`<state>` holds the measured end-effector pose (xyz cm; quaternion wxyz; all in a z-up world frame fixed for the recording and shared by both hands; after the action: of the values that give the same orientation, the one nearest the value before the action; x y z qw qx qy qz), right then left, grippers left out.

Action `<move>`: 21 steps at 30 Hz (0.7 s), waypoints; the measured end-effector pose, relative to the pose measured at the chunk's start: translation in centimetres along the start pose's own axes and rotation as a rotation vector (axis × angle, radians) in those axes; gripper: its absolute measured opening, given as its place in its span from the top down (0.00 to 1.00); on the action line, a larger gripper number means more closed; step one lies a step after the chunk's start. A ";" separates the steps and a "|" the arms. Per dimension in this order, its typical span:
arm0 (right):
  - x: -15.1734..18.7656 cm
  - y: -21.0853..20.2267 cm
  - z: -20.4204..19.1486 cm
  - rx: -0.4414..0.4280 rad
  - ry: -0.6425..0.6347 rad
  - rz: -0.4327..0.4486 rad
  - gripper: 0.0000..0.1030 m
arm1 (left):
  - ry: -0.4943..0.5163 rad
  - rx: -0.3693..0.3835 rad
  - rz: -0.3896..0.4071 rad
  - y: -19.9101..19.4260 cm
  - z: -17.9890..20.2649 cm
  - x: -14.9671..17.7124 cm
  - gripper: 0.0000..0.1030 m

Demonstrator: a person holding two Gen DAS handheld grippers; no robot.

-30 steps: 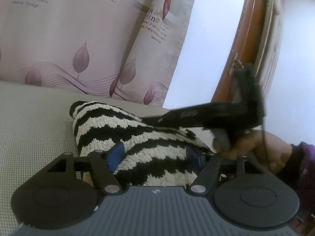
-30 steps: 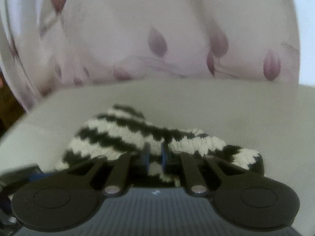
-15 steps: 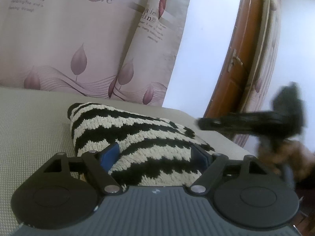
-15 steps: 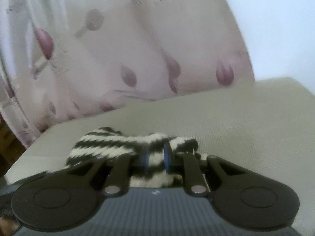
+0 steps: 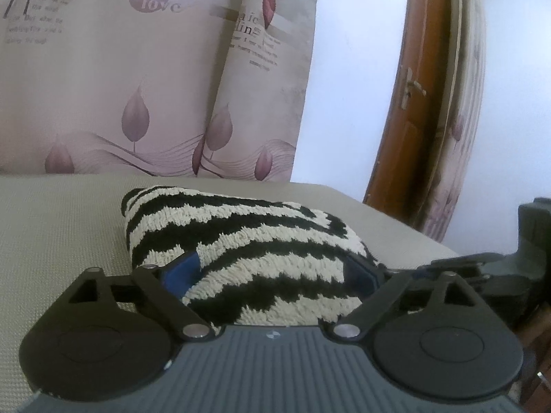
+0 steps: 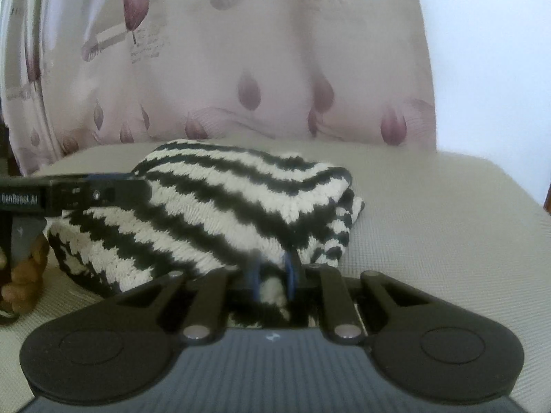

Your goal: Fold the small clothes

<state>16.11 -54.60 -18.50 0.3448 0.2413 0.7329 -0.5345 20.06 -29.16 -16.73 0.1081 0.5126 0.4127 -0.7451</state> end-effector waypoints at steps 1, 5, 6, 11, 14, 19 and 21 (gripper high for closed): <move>0.0 0.0 0.2 -0.009 0.009 0.001 0.86 | 0.007 -0.007 -0.003 0.0 0.1 0.0 0.11; -0.1 0.0 -0.1 0.005 -0.004 0.002 0.86 | 0.026 -0.024 -0.012 0.2 0.4 0.0 0.09; 0.0 -0.1 -0.2 0.011 -0.010 0.002 0.86 | 0.027 -0.026 -0.012 0.1 0.4 0.1 0.09; 0.0 -0.2 -0.3 0.012 -0.013 0.003 0.86 | 0.033 -0.040 -0.012 0.1 0.5 0.1 0.09; 0.0 -0.1 -0.3 0.012 -0.012 0.003 0.86 | 0.037 -0.047 -0.013 0.2 0.6 0.1 0.09; 0.1 -0.1 -0.3 0.002 -0.003 0.004 0.86 | 0.041 -0.050 -0.013 0.2 0.6 0.1 0.09; 0.0 -0.1 -0.2 0.000 -0.001 0.004 0.86 | 0.043 -0.053 -0.013 0.2 0.7 0.1 0.08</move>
<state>15.93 -54.45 -18.41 0.3464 0.2425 0.7321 -0.5341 19.69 -29.74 -16.82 0.1077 0.5226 0.4378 -0.7236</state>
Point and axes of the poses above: each gripper's, at about its wrist camera, not at the fingertips, and y roughly the way its jaws point, z to its right, x to its underside, the point moved 5 cm from there along y, roughly the way its jaws point, and after that the axes turned 12 degrees about -z, right-handed, at the moved point
